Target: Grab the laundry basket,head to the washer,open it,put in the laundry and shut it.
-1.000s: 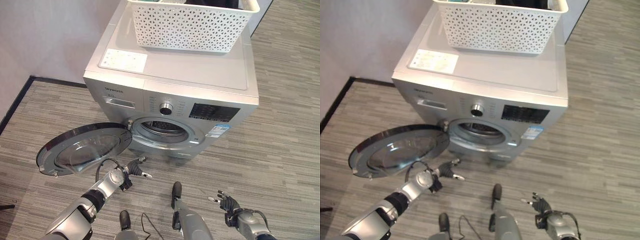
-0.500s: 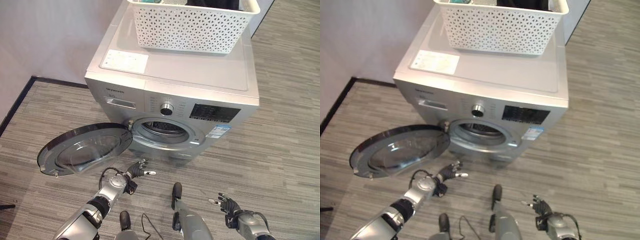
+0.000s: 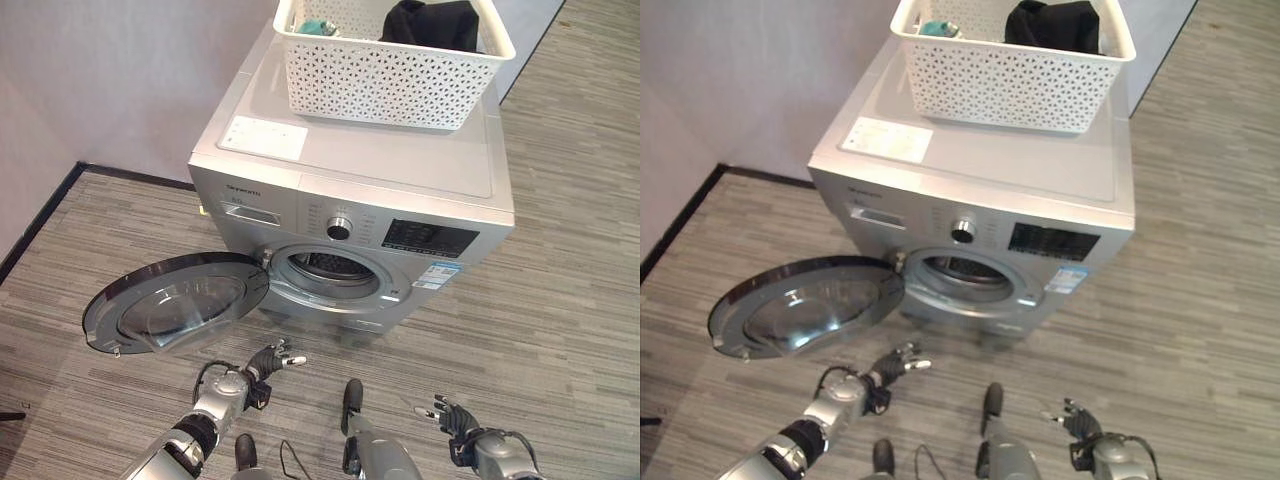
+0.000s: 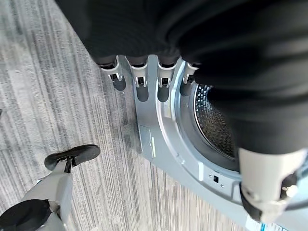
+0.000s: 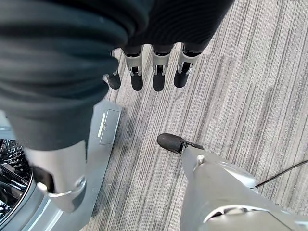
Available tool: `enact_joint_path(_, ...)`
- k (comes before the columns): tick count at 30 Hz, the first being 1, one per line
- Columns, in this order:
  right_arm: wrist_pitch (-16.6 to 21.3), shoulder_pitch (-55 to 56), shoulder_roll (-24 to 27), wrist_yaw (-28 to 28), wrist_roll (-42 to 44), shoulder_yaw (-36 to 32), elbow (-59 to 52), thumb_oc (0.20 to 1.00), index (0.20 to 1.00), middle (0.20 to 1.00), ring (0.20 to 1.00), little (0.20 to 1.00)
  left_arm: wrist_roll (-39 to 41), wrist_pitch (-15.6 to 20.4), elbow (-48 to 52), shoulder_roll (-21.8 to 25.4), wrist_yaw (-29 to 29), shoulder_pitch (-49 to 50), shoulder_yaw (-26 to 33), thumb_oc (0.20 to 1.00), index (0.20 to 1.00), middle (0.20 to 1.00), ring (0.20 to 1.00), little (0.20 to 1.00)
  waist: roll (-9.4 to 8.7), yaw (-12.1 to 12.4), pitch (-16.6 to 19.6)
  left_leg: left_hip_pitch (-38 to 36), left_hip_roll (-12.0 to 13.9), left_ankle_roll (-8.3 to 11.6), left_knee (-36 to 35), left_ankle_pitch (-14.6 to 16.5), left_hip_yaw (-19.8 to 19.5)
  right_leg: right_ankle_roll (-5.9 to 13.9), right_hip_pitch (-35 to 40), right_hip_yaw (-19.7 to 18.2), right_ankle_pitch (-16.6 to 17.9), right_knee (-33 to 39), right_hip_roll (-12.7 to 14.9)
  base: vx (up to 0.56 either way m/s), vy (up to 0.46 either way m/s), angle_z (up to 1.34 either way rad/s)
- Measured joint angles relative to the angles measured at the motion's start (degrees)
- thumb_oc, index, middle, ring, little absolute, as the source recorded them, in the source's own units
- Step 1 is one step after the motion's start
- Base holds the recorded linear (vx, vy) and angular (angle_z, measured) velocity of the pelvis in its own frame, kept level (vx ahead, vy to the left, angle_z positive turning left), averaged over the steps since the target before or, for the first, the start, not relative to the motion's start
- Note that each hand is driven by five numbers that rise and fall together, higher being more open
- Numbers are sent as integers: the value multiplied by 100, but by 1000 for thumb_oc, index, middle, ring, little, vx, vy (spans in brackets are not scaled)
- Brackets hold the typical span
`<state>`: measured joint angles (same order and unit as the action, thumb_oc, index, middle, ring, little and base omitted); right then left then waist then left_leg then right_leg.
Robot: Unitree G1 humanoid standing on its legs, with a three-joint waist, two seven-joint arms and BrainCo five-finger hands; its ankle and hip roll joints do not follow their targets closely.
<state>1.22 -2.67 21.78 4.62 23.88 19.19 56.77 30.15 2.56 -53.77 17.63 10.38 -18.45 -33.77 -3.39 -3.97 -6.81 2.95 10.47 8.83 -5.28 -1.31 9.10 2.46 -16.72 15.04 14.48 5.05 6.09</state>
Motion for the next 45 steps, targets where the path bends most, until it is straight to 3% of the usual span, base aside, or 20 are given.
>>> enact_joint_path(7,-18,73,-43,182,-19,-1,-18,1000,1000,1000,1000,1000,1233,-389,-23,-91,687,437,410,1000,1000,1000,1000,1000,-28,-3,18,-38,2,-1,-1,2,-16,-1,51,15,-13,1,2,1,0,1)
enact_joint_path(12,-18,200,-110,302,-48,1,-29,1000,1000,1000,1000,1000,1729,-646,4,-252,1059,594,376,1000,1000,1000,1000,1000,-29,4,18,-71,-21,-2,-10,1,-44,-16,82,46,-34,6,35,4,-5,3)
enact_joint_path(29,-17,295,-130,309,-48,-10,-97,1000,1000,1000,1000,1000,1871,-588,92,-369,1055,607,621,1000,1000,1000,1000,1000,-4,0,1,-42,-11,-9,-23,6,-62,-6,83,80,-44,46,33,0,0,0)
enact_joint_path(31,-18,283,-130,306,-48,-11,-87,1000,1000,1000,1000,1000,1732,-473,90,-268,966,617,614,1000,1000,1000,1000,1000,22,7,-15,-85,-11,-9,-24,5,-62,-6,103,80,-44,47,33,11,23,0)
enact_joint_path(33,-28,155,-134,291,-127,-7,210,1000,1000,1000,1000,1000,576,-209,-374,-175,636,542,548,1000,1000,1000,1000,1000,79,6,-30,-182,-11,-12,-25,10,-55,-17,186,79,-52,32,28,42,61,-2)
enact_joint_path(38,-41,110,-201,133,-283,-128,523,1000,1000,1000,1000,1000,-1394,3,-811,-133,-240,676,694,1000,1000,1000,1000,1000,151,43,1,-342,-27,-56,-28,47,-50,27,383,85,-104,48,50,59,40,2)
enact_joint_path(41,-38,108,-304,36,-282,-289,549,1000,1000,1000,1000,1000,-1728,103,-1141,-281,-535,704,1148,1000,1000,1000,1000,1000,148,108,7,-461,-36,-73,-28,58,-45,30,471,74,-105,8,55,70,98,-4)
enact_joint_path(42,-30,160,-425,-103,-277,-539,561,1000,1000,1000,1000,1000,-1648,173,-1502,-480,-811,873,1870,1000,1000,1000,1000,1000,141,160,104,-651,-50,-98,-25,102,4,35,616,8,-115,8,50,36,89,-17)
enact_joint_path(45,15,199,-451,-220,-273,-657,587,1000,1000,1000,1000,1000,-1436,228,-1620,-462,-980,1145,2152,1000,1000,1000,1000,1000,105,170,296,-783,-98,-111,-28,158,98,51,689,-70,-125,47,86,53,123,-16)
